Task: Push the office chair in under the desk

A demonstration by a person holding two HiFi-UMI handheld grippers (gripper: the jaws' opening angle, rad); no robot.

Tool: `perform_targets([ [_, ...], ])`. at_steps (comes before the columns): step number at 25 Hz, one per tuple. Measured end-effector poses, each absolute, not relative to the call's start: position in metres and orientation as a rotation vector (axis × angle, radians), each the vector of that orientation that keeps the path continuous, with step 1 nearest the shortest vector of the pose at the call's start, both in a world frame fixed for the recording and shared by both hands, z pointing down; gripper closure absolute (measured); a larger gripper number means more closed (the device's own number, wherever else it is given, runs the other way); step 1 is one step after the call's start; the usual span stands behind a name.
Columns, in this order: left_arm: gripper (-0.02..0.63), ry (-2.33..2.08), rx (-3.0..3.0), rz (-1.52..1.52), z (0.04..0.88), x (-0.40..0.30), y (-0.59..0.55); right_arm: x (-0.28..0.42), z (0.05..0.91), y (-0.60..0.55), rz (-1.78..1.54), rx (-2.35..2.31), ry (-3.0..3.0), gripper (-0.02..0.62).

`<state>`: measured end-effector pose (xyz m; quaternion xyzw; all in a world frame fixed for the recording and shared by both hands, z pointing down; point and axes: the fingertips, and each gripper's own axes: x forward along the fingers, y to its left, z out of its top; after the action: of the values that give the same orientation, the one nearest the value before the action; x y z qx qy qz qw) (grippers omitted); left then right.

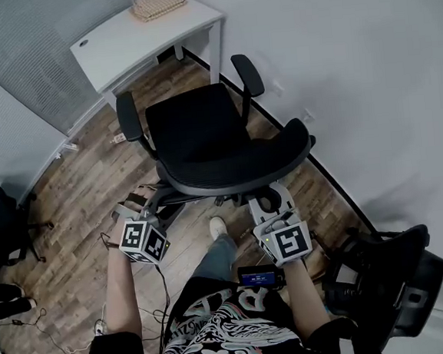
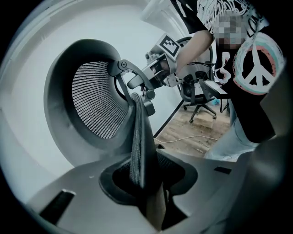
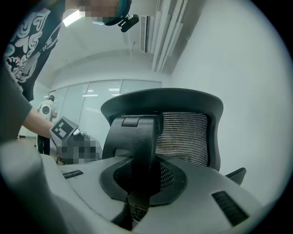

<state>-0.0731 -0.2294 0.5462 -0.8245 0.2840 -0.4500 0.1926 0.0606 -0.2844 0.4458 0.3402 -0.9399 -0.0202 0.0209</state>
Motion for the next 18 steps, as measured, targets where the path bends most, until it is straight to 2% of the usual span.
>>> perform_targets([
  [18,0.462,0.777,-2.310,-1.245,0.545,-0.106,-0.251,0.026,0.445,-0.302,-0.080,0.977,-2.927,0.558],
])
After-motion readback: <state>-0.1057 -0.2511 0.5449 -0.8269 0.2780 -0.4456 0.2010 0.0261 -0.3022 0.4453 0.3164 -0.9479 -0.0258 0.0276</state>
